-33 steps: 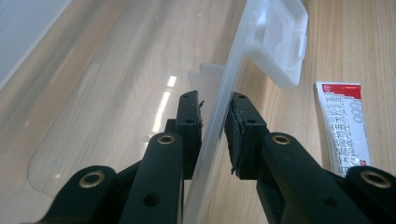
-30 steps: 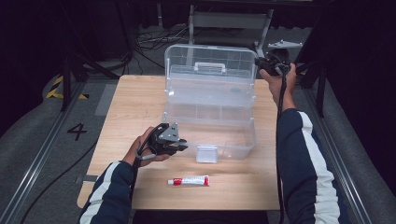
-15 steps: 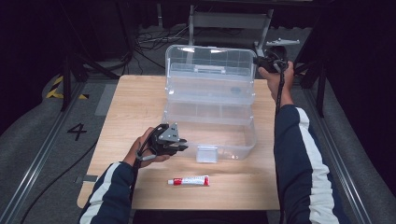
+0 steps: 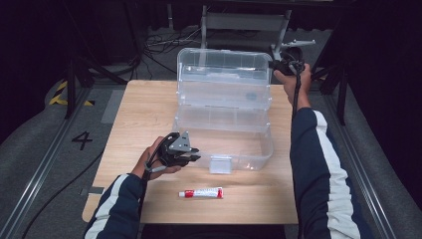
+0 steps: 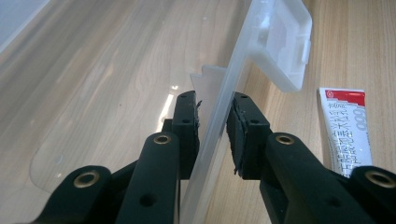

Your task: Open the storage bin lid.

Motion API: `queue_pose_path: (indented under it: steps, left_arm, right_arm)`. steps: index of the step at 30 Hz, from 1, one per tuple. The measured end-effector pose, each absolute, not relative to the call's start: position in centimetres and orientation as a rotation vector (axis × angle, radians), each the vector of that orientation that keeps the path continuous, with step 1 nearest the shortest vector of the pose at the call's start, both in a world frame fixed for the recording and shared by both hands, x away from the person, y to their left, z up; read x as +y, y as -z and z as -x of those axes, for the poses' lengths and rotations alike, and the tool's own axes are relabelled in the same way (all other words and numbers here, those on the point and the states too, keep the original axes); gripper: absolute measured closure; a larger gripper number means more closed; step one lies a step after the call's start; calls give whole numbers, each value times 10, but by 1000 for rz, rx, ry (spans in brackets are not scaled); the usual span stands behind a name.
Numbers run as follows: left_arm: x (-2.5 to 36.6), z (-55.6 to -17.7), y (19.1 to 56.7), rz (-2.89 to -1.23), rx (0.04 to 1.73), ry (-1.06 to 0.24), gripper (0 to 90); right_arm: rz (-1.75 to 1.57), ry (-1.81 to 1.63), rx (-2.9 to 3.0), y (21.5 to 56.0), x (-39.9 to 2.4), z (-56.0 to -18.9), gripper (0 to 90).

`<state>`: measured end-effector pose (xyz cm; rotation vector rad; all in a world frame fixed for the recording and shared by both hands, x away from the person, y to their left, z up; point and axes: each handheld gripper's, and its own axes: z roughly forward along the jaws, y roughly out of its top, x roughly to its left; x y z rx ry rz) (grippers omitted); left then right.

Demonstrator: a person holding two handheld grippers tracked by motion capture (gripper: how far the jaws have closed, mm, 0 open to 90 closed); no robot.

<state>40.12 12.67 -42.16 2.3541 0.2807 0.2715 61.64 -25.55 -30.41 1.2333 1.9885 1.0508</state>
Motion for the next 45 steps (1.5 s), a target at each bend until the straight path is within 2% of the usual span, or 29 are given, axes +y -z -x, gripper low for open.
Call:
queue_pose_path:
  steps: [22,45]
  left_arm:
    - [128,-402,423,-2339,291,-259,734]
    - [128,-402,423,-2332,298,-259,732]
  right_arm:
    - [-1293,-1023,2029,323,-256,-646,824]
    - [-1367,-1023,2049,335,-257,-661,822]
